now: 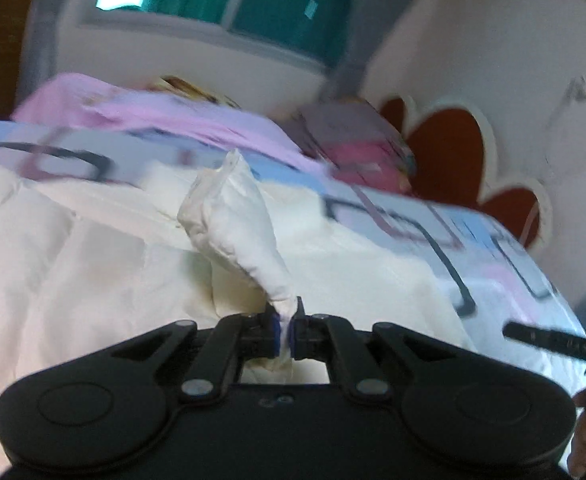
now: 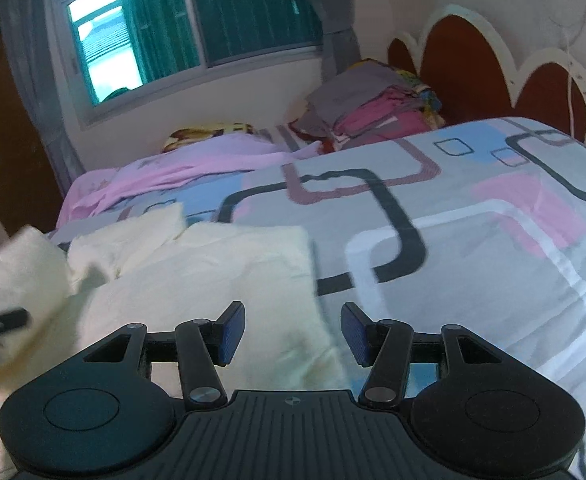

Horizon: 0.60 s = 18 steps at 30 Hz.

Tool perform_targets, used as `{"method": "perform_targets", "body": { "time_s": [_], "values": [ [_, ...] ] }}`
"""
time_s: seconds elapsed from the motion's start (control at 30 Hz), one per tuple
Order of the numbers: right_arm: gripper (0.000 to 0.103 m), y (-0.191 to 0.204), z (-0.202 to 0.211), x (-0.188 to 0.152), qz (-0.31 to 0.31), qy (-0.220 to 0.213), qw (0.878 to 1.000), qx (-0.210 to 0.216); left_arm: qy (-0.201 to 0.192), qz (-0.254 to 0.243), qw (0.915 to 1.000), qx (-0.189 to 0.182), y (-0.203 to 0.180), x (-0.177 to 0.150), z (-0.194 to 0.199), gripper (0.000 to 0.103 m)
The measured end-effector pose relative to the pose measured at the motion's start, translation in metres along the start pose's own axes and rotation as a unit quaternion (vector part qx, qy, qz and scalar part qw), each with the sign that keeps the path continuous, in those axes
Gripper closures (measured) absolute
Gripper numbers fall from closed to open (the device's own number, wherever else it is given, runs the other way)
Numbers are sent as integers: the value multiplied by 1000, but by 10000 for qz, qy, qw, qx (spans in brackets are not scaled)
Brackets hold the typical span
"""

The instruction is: Fold large clothes

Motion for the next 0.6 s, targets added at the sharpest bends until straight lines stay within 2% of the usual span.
{"method": "perform_targets", "body": {
  "time_s": [0.13, 0.17, 0.2, 0.23, 0.27, 0.3, 0.33, 0.43, 0.5, 0.6],
  "values": [
    [49, -25, 3, 5, -217, 22, 9998, 25, 301, -250, 9990, -196, -42, -25, -32, 96],
    [49, -29, 3, 6, -248, 39, 9997, 63, 394, -283, 9985, -235, -50, -30, -41, 90],
    [49, -32, 4, 6, -285, 51, 9995, 98, 481, -319, 9979, -294, -58, -35, -45, 71],
    [45, -36, 4, 8, -326, 46, 9994, 113, 569, -358, 9972, -330, -63, -38, -52, 61],
    [34, -38, 5, 9, -366, 37, 9993, 111, 634, -421, 9964, -383, -70, -43, -56, 40],
    [6, -38, 7, 11, -408, -64, 9991, 135, 630, -491, 9957, -479, -77, -47, -56, 29],
    [3, -36, 9, 13, -401, -155, 9988, 237, 599, -557, 9949, -591, -83, -49, -53, 29],
    [3, -22, 5, 17, -335, -113, 9976, 600, 366, -473, 9955, -735, -79, -44, -33, 32],
    [8, -6, 0, 18, -252, -88, 9962, 831, 139, -324, 9975, -605, -59, -36, -12, 32],
    [17, 17, -17, 15, -249, 121, 9931, 1143, -254, -130, 9995, -117, -8, -25, 22, 35]
  ]
}}
Point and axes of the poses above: each gripper's, at about its wrist camera, not at the fingertips, and z roughly against the way its jaws point, y to its left, x to its top, the point moved 8 cm from there along -z, roughly the way its jaws point, and after that the axes turned 3 degrees about x, right-handed, at the moved point
